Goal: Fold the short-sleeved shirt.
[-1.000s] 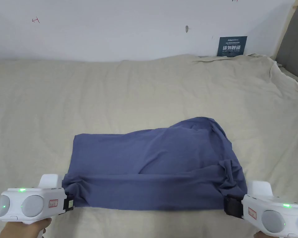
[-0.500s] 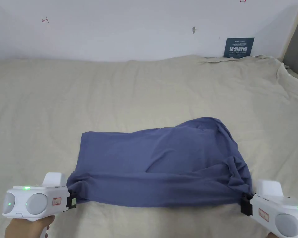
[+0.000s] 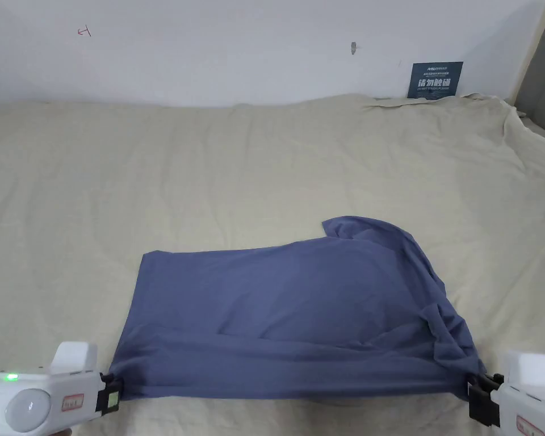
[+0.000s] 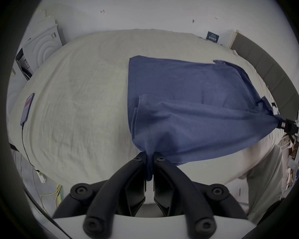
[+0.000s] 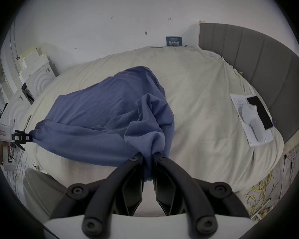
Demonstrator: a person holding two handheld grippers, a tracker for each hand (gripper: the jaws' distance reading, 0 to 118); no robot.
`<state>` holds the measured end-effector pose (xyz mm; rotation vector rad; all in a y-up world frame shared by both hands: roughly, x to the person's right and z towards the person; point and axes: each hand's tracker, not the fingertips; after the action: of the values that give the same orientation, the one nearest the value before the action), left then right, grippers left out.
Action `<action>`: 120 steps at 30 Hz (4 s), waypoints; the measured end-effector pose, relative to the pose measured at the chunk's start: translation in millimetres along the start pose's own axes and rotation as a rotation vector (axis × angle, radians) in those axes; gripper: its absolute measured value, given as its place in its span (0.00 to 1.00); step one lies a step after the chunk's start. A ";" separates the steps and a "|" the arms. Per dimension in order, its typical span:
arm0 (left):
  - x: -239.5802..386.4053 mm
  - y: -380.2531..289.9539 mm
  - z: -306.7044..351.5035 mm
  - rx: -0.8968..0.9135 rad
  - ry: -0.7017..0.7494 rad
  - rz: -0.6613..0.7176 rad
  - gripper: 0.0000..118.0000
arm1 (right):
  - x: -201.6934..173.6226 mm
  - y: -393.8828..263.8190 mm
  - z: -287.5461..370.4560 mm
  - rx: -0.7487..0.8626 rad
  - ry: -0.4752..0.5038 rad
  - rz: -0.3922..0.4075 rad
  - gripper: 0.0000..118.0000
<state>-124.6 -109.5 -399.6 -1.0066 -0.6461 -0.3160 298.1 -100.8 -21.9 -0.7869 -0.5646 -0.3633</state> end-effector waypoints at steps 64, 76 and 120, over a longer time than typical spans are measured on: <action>62.4 110.6 32.4 0.481 0.051 0.007 0.00 | -79.4 115.9 58.9 0.519 -0.062 0.078 0.00; -6.9 220.7 -96.3 0.123 0.110 0.091 0.81 | -70.0 151.4 -12.5 0.441 -0.063 0.080 0.00; 1.0 226.1 -107.7 0.139 0.047 -0.111 0.00 | -42.8 266.5 -272.4 -0.112 -0.084 0.177 0.64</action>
<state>33.5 -86.4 -592.6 -0.8296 -0.6733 -0.3857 490.9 -125.2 -352.5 -0.9564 -0.5516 -0.2005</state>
